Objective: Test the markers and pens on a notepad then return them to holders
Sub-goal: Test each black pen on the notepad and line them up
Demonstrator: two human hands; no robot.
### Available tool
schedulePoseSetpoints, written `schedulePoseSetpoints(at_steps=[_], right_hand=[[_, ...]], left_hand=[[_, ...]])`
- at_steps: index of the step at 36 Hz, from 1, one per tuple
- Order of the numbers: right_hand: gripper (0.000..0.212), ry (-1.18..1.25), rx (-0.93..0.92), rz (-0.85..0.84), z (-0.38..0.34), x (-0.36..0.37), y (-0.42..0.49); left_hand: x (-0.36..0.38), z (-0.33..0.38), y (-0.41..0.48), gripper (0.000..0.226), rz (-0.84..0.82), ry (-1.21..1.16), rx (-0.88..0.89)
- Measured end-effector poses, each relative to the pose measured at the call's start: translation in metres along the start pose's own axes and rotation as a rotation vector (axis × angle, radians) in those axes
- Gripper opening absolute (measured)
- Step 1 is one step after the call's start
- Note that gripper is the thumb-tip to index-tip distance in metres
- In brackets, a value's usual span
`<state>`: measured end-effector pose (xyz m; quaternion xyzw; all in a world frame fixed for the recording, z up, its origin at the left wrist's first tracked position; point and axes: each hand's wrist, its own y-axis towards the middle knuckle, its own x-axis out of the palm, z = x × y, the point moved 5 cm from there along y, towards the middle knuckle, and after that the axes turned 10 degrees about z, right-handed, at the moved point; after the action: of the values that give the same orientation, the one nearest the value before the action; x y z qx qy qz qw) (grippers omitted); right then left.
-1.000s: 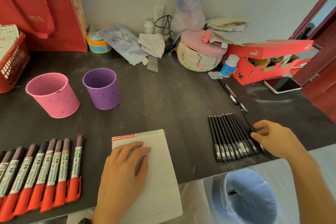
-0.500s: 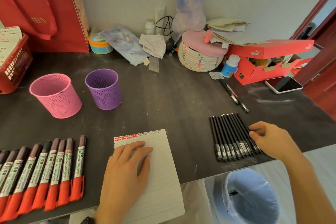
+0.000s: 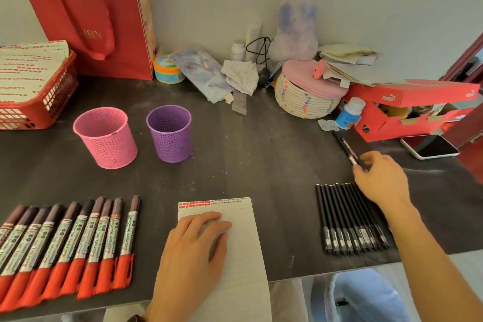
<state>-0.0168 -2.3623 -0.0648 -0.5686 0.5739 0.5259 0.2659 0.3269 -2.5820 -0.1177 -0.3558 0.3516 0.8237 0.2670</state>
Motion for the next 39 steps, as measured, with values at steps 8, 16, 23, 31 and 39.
schedulePoseSetpoints(at_steps=[8, 16, 23, 31, 39], right_hand=[[0.036, -0.209, 0.004, -0.117, -0.017, 0.031, 0.029], [0.036, -0.258, 0.062, -0.132, -0.023, 0.043, 0.036], [0.024, 0.108, 0.043, -0.040, -0.051, 0.027, 0.019], [0.013, 1.040, 0.223, -0.334, -0.118, 0.022, -0.105], [0.043, 1.085, -0.091, -0.586, -0.159, 0.018, -0.200]], left_hand=[[0.001, -0.001, 0.000, 0.023, -0.004, -0.009, -0.008], [0.003, -0.003, 0.000, 0.019, -0.011, -0.010, -0.002], [0.002, -0.003, -0.001, 0.024, 0.000, -0.048, 0.000], [0.000, -0.002, -0.001, 0.026, 0.011, -0.085, -0.002], [-0.005, 0.006, -0.001, 0.044, -0.014, -0.140, 0.015]])
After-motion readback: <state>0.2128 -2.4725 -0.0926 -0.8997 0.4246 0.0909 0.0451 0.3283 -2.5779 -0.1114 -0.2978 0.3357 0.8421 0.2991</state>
